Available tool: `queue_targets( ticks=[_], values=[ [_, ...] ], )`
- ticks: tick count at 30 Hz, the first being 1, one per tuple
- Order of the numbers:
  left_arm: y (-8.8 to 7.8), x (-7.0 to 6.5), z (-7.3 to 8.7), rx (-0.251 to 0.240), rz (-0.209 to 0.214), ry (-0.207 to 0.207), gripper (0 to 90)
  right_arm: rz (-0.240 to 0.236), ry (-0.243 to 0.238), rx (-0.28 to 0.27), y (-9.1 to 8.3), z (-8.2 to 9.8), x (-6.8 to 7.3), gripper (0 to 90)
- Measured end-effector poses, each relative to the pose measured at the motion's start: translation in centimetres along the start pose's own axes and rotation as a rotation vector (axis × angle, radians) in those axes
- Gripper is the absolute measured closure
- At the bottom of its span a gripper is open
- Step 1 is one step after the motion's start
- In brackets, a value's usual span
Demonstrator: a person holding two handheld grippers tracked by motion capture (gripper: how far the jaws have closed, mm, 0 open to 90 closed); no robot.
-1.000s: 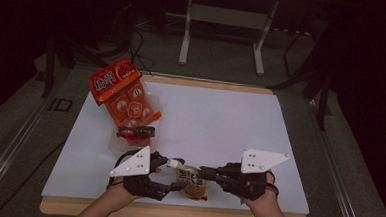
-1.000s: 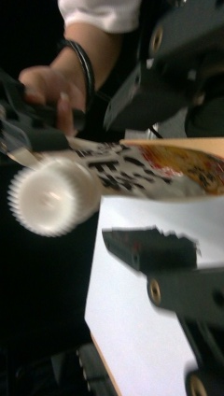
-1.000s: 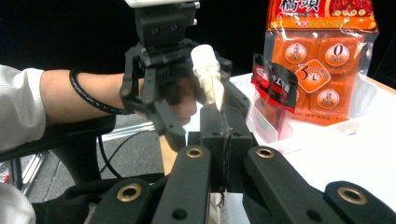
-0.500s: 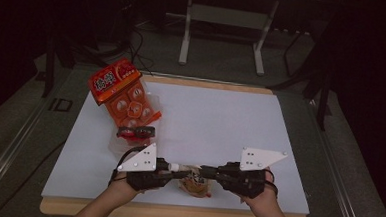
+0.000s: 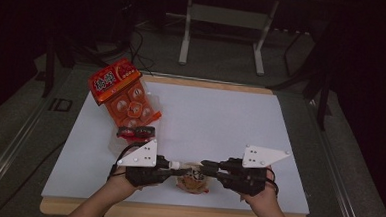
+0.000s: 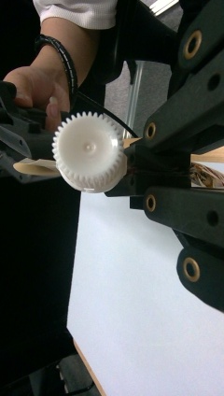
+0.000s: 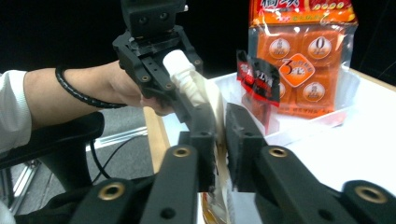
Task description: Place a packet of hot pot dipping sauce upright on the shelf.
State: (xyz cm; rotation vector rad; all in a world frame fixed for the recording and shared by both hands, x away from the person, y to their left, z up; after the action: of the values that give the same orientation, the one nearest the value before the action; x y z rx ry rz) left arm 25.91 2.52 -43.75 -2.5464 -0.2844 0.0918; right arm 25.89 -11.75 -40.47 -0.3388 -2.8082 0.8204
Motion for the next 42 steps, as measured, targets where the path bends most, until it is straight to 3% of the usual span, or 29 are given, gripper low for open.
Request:
queue_targets(
  ticks=[3,8,12,14,17,19,24,27,31,37,41,42],
  values=[
    [-0.5,0.1,-0.1,-0.003,-0.006,0.003,89.9,0.024,0.001,-0.017,-0.5,-0.2,-0.2,67.5],
    [-1.6,0.7,-0.1,-0.008,-0.033,0.028,89.9,0.056,0.024,-0.053,-1.2,-0.1,-1.0,37.5],
    [-2.5,1.1,-0.2,-0.002,-0.048,0.045,89.9,0.077,0.052,-0.092,-1.6,0.1,-1.8,18.5],
    [-3.0,1.3,-0.3,-0.003,-0.067,0.058,89.8,0.089,0.07,-0.117,-1.8,0.2,-2.3,14.4],
    [-3.4,1.5,-0.3,-0.01,-0.063,0.053,89.8,0.082,0.076,-0.119,-1.9,0.2,-2.5,14.0],
    [-4.3,1.9,-0.3,-0.007,-0.097,0.075,89.8,0.101,0.077,-0.126,-2.2,0.5,-3.1,13.8],
    [-6.1,3.3,0.1,-0.001,-0.146,0.072,89.8,0.09,0.119,-0.153,-2.5,0.8,-4.1,14.0],
    [-6.8,3.8,0.2,-0.014,-0.15,0.067,89.9,0.089,0.117,-0.143,-2.3,1.1,-4.2,13.9],
    [-7.8,4.9,0.6,0.0,-0.187,0.055,89.9,0.102,0.106,-0.13,-2.2,1.4,-4.3,14.4],
    [-9.0,6.5,1.2,-0.018,-0.228,0.036,89.9,0.076,0.111,-0.147,-2.4,1.3,-4.5,15.9],
    [-9.3,7.5,2.0,0.0,-0.25,0.031,89.9,0.083,0.107,-0.15,-2.3,1.4,-4.6,15.8],
    [-9.3,8.0,2.5,0.007,-0.247,0.012,89.9,0.092,0.1,-0.143,-2.2,1.5,-4.6,15.5]
  ],
)
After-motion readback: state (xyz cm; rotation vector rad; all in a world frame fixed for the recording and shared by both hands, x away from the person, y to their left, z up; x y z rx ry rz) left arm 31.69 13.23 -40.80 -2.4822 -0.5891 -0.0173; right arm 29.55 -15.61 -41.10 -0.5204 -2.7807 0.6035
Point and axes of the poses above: each handheld gripper's, and its own axes: y roughly forward along the jaws, z roughly out of its underside, x roughly to its left, the point moved 8 cm from there along y, roughly forward along the jaws, and after that the axes turned 15 degrees about x, right-handed, at the moved point
